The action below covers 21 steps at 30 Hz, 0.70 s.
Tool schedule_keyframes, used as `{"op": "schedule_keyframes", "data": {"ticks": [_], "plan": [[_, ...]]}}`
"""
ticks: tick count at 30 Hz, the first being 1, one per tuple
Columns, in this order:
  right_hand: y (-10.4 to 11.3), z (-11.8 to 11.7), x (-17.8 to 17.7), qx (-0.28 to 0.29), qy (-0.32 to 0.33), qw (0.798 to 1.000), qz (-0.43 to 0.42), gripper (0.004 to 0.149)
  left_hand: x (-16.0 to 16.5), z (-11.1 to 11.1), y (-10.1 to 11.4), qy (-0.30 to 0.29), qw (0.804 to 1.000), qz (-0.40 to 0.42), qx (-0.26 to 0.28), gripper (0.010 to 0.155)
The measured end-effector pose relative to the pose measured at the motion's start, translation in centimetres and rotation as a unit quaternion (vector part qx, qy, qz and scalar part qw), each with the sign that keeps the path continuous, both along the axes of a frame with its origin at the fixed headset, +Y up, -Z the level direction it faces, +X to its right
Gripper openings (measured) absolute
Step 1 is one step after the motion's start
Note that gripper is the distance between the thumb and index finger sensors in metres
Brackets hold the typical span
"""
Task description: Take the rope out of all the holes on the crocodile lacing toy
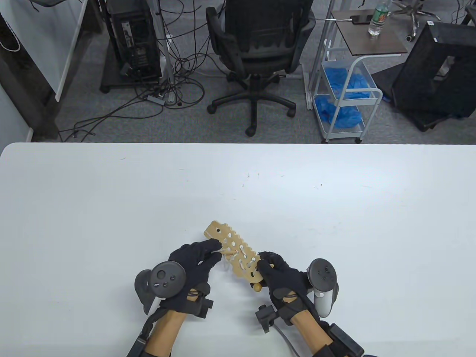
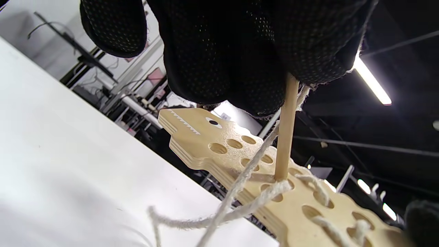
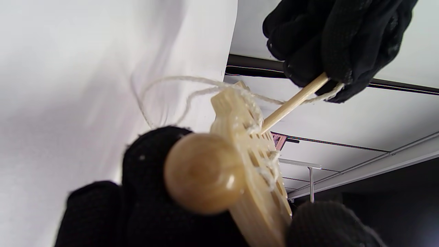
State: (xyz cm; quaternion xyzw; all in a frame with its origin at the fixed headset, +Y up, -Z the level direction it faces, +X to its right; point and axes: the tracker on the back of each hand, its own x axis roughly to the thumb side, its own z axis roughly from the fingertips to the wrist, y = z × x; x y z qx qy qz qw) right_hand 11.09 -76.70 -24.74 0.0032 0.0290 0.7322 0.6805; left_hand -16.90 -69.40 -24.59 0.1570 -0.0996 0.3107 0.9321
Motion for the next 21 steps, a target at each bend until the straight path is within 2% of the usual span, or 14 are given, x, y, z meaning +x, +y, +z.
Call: {"op": "schedule_keyframes", "data": {"ticks": [8, 21], "plan": [[0.2, 0.1, -0.2, 0.002, 0.009, 1.000, -0.007, 0.049, 1.0, 0.2, 0.1, -0.014, 0.998, -0.053, 0.011, 0.043], [0.5, 0.1, -0.3, 0.008, 0.013, 1.000, -0.018, 0.049, 1.3, 0.2, 0.0, -0.026, 0.998, -0.051, 0.007, 0.047]]}}
